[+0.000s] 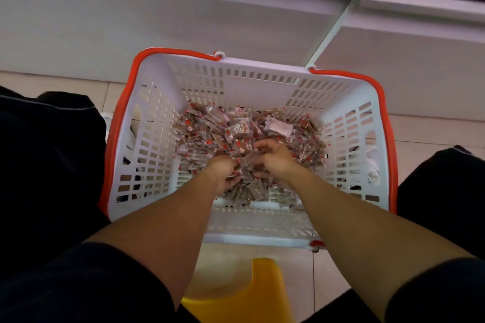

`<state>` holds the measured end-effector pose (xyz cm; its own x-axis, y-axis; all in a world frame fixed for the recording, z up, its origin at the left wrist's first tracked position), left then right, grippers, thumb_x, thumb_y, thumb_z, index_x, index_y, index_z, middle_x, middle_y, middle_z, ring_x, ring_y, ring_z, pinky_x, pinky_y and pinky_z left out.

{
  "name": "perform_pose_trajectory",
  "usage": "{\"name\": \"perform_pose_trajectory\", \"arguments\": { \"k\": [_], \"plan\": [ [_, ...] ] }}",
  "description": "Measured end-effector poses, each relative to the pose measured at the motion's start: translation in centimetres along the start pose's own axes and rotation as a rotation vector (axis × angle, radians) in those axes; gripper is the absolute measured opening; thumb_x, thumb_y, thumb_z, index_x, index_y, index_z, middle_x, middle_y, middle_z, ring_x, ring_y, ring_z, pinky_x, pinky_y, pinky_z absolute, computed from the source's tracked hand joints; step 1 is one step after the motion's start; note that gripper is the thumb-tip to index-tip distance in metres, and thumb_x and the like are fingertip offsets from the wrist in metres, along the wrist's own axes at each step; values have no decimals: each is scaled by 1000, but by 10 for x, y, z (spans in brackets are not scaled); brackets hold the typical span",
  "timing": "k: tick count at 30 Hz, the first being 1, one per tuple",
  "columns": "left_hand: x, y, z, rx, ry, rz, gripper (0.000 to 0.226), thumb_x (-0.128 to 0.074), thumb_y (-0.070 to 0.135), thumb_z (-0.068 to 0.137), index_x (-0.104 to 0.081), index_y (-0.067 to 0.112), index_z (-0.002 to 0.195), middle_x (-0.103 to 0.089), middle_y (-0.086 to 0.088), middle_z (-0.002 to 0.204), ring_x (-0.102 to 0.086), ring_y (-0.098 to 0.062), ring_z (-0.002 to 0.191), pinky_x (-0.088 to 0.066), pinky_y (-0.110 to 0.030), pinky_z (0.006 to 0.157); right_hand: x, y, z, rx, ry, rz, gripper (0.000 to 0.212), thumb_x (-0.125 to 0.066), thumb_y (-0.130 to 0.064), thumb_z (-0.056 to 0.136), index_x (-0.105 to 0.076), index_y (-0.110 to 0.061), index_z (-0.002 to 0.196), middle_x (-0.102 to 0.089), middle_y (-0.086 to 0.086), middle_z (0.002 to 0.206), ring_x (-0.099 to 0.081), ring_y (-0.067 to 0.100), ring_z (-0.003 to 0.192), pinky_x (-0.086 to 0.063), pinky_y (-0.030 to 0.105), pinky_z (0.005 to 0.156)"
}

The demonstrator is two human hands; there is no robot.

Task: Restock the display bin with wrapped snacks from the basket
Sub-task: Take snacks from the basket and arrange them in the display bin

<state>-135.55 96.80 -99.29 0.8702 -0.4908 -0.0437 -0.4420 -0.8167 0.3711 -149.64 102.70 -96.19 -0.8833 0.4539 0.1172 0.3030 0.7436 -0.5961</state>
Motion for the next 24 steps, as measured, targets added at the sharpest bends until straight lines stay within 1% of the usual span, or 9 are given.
{"name": "perform_pose_trajectory", "arguments": {
  "k": [3,6,10,12,15,18,20,22,24],
  "plan": [
    [4,-2,-5,27,-6,-6,17,-45,11,102,-61,14,99,-61,-4,88,-54,-12,69,-45,-19,44,1,8,-5,-17,-21,22,21,-68,5,87,-62,-14,96,-65,8,107,-69,21,90,-60,30,60],
    [5,1,-9,47,-29,-85,9,-55,15,99,-64,15,96,-59,-2,86,-48,-8,63,-42,-15,42,9,14,-9,-58,27,143,13,-66,1,90,-61,-11,90,-66,12,108,-69,25,91,-59,31,58],
    [4,1,-9,51,-56,-107,14,-55,16,99,-63,12,110,-65,-3,99,-49,-8,69,-39,-19,51,23,28,-12,-130,96,230,11,-65,-3,93,-57,-11,89,-65,15,108,-70,30,90,-58,31,56],
    [-2,3,-11,43,-84,-104,13,-56,21,99,-63,16,109,-66,-1,99,-50,-10,73,-41,-21,55,23,33,-13,-149,83,208,11,-64,-2,93,-58,-11,93,-66,16,105,-70,28,87,-57,30,56],
    [-9,9,-13,48,-128,-80,23,-59,39,95,-62,20,108,-60,-3,96,-54,-18,85,-51,-27,64,21,32,-13,-140,72,141,11,-63,-1,94,-61,-11,99,-67,13,97,-69,21,74,-56,29,56],
    [-9,15,-11,71,-113,11,39,-62,55,89,-61,20,105,-57,-5,103,-56,-21,90,-57,-33,76,17,25,-14,-101,47,75,14,-66,-1,90,-66,-14,95,-67,9,93,-64,18,69,-56,27,54],
    [-9,21,-7,82,-97,64,40,-65,53,87,-61,17,102,-57,-6,101,-56,-18,83,-56,-29,71,18,15,-14,-24,71,41,15,-68,1,88,-69,-13,92,-69,8,99,-64,16,69,-55,25,51],
    [-12,26,-4,97,-82,70,38,-63,51,90,-64,15,101,-60,-4,91,-54,-14,72,-49,-23,56,24,-4,-11,96,134,18,17,-68,4,86,-70,-13,89,-70,8,101,-65,16,67,-54,24,49],
    [-14,29,0,111,-58,84,35,-59,49,94,-65,15,101,-60,-3,86,-52,-11,66,-42,-19,49,32,-22,-6,181,201,-61,21,-68,4,86,-70,-15,93,-70,10,101,-66,21,70,-59,32,59]
  ]
}}
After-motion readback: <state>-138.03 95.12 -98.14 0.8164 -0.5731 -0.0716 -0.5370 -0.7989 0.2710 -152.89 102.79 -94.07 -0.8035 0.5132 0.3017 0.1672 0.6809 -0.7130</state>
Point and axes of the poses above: each hand's wrist, its own z-axis towards the middle knuckle, its own x-axis out of the back of the hand, y = z × x, the point moved 10 cm from there along z, towards the middle knuckle
